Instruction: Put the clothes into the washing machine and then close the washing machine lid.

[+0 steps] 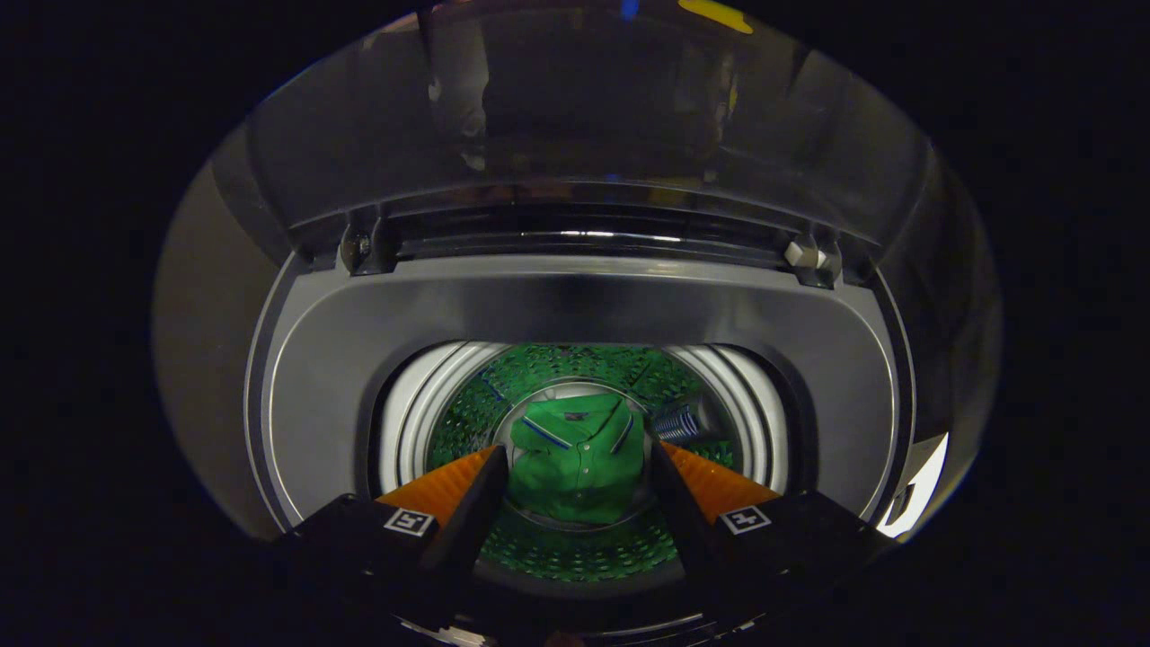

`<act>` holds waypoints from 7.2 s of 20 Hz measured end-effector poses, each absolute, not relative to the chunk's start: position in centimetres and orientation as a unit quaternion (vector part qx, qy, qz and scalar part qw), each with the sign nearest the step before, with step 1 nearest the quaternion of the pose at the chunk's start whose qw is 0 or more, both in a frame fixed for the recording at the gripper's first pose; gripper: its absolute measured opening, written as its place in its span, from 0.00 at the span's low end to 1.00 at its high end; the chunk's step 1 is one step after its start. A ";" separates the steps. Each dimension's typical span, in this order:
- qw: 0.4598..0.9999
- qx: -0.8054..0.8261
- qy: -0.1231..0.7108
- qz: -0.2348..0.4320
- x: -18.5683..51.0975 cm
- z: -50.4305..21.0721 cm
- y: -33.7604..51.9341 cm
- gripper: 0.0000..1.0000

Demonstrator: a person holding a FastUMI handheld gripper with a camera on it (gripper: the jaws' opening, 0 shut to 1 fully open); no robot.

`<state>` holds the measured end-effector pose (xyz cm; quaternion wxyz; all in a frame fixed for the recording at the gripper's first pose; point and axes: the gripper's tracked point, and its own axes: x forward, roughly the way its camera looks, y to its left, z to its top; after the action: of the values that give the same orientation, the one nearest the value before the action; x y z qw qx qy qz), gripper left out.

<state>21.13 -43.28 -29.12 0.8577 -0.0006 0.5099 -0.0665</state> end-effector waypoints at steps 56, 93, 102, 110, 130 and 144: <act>0.961 0.012 0.260 -0.097 36.6 0.6 -44.2 0.99; 0.925 0.058 0.361 -0.103 23.3 -9.4 -42.5 1.00; 0.894 0.047 0.435 -0.100 18.7 -15.9 -43.2 1.00; 0.878 0.024 0.469 -0.089 16.3 -18.7 -43.3 1.00; 0.993 0.004 0.093 -0.070 18.7 12.9 -39.6 1.00; 0.997 -0.017 -0.009 -0.070 10.5 23.3 -38.4 0.98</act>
<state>10.46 -38.37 23.27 0.9973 -0.0168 -0.0089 -0.0703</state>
